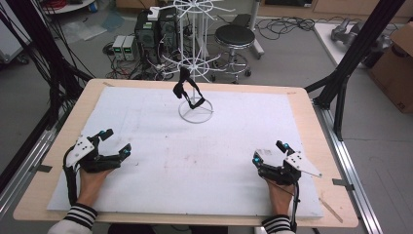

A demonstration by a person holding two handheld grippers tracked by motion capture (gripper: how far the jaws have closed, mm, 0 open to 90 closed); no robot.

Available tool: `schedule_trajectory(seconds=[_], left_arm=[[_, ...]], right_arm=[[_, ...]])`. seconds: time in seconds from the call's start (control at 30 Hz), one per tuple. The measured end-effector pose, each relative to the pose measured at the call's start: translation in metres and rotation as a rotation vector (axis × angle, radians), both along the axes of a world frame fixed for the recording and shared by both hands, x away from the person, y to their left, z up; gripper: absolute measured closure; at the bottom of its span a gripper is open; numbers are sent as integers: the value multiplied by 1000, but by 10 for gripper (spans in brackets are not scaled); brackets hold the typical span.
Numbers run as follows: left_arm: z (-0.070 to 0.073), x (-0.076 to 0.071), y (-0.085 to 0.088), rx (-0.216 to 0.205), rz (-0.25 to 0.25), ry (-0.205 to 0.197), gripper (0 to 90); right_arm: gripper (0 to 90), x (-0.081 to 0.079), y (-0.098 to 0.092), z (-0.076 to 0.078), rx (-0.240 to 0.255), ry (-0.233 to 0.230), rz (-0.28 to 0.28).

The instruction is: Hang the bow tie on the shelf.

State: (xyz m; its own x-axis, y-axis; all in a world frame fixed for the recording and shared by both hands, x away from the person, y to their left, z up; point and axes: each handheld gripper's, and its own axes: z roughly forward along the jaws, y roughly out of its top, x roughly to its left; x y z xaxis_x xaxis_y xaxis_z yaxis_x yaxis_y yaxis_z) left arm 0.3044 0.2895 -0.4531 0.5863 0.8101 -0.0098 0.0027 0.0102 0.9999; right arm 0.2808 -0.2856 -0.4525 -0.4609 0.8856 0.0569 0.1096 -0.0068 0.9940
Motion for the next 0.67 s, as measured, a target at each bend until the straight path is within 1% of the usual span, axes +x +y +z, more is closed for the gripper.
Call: schedule_trajectory(seconds=[0.07,0.1,0.17,0.2,0.27,0.4,0.43,0.5,0.67], left_arm=[[0,-1,1,-8,9,-4,84],[-1,-3,2,-15,15,-18,84],[-1,-4,2,-12,15,-23,85],[-1,-4,0,-1,19,-26,86],[-1,-4,-1,2,24,-26,85],[-2,-4,0,-5,25,-26,86],[-2,-5,-1,6,23,-34,86],[-2,-5,-1,11,24,-36,86],[-2,-5,0,4,24,-34,86]], right_arm=[[38,0,0,0,0,3,2],[38,0,0,0,-1,1,4],[38,0,1,0,2,4,1],[38,0,0,0,-2,1,3],[38,0,1,0,2,3,-1],[38,0,0,0,-3,-3,-3],[38,0,0,0,-1,-1,-3],[38,-1,0,0,1,2,-3],[38,-1,1,0,-3,0,-5]])
